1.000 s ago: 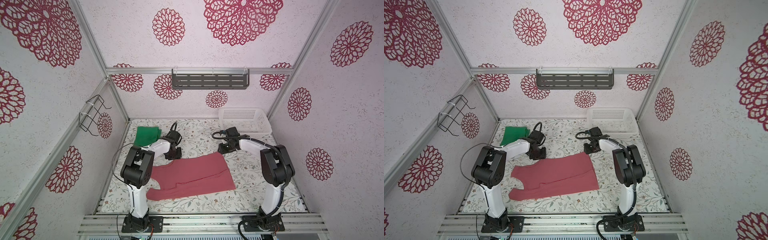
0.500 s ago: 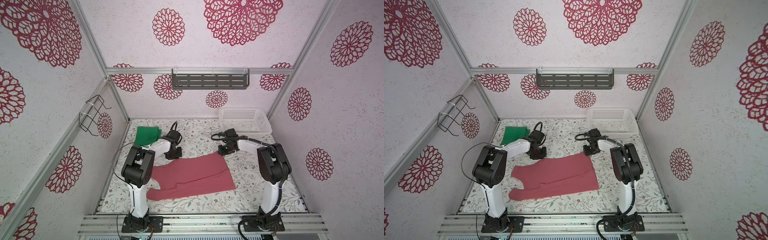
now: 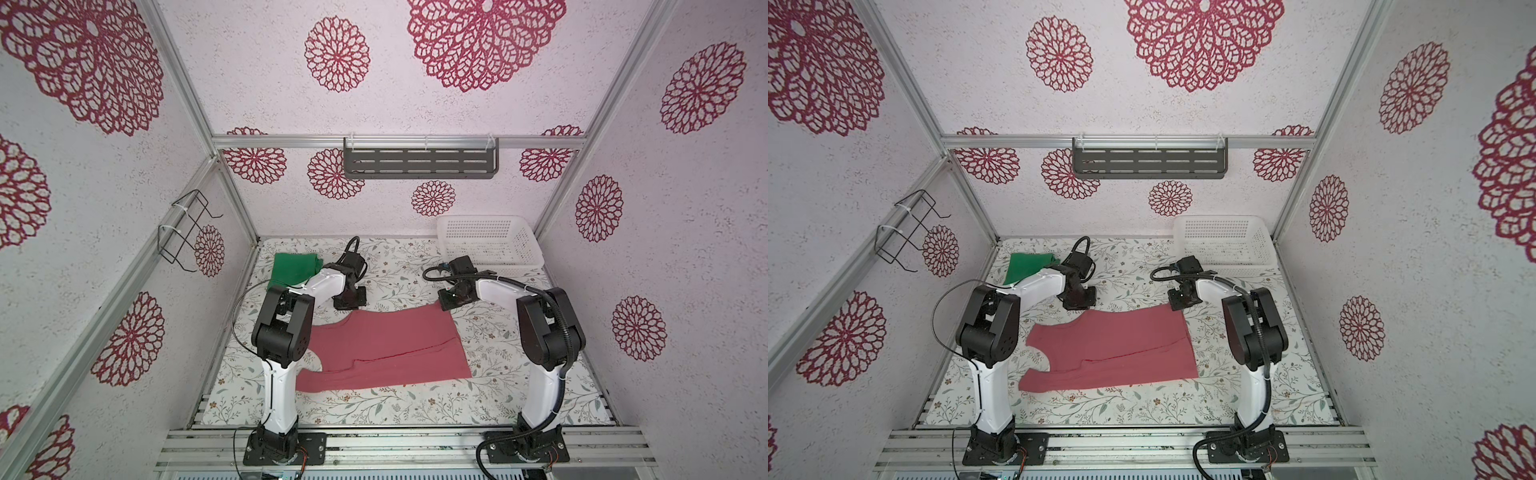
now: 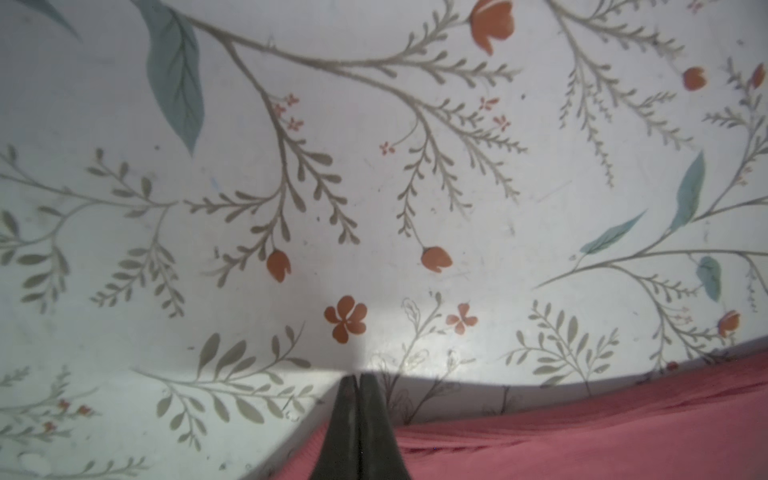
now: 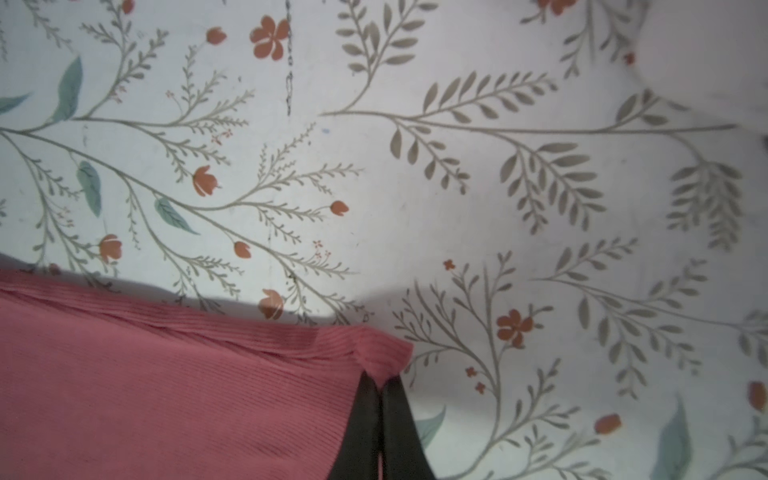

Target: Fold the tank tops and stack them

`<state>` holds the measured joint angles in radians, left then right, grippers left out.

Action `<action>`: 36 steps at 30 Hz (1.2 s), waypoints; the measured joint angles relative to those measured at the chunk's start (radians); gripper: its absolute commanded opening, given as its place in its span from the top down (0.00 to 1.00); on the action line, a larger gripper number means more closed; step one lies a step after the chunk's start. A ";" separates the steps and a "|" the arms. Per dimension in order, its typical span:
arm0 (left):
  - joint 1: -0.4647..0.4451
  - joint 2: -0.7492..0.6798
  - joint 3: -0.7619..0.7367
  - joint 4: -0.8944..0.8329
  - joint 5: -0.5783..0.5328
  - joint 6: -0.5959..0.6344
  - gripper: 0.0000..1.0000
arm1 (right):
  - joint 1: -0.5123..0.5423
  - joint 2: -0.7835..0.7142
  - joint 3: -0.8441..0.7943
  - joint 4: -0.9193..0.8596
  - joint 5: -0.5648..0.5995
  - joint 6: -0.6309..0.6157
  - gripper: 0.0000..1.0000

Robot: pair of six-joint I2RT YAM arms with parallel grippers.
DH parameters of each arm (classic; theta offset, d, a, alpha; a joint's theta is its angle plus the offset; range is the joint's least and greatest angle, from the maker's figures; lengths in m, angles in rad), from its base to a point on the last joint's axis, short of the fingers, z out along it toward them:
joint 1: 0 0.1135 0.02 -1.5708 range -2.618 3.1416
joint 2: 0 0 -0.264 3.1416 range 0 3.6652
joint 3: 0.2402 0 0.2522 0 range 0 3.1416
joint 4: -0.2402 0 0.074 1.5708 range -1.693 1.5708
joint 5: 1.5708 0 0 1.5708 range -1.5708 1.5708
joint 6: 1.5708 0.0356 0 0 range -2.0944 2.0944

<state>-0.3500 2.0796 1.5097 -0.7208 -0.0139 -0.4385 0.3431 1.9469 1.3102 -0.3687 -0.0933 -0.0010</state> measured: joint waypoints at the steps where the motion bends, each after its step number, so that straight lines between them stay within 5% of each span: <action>1: -0.001 0.003 0.015 -0.005 -0.001 0.004 1.00 | 0.000 -0.013 -0.008 0.005 0.009 0.000 1.00; 11: -0.031 -0.001 0.044 -0.023 -0.082 0.024 1.00 | 0.001 -0.187 -0.179 0.116 0.057 -0.013 1.00; 22: -0.153 -0.217 -0.171 0.016 -0.258 -0.056 1.00 | 0.003 -0.400 -0.375 0.194 0.052 -0.041 1.00; 36: -0.270 -0.425 -0.495 0.082 -0.341 -0.303 1.00 | 0.039 -0.667 -0.633 0.178 0.000 0.050 1.00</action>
<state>-0.6205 1.6547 1.0145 -0.6392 -0.3550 -0.7414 0.3820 1.2800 0.6773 -0.1909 -0.0929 0.0494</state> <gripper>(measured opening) 0.040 0.042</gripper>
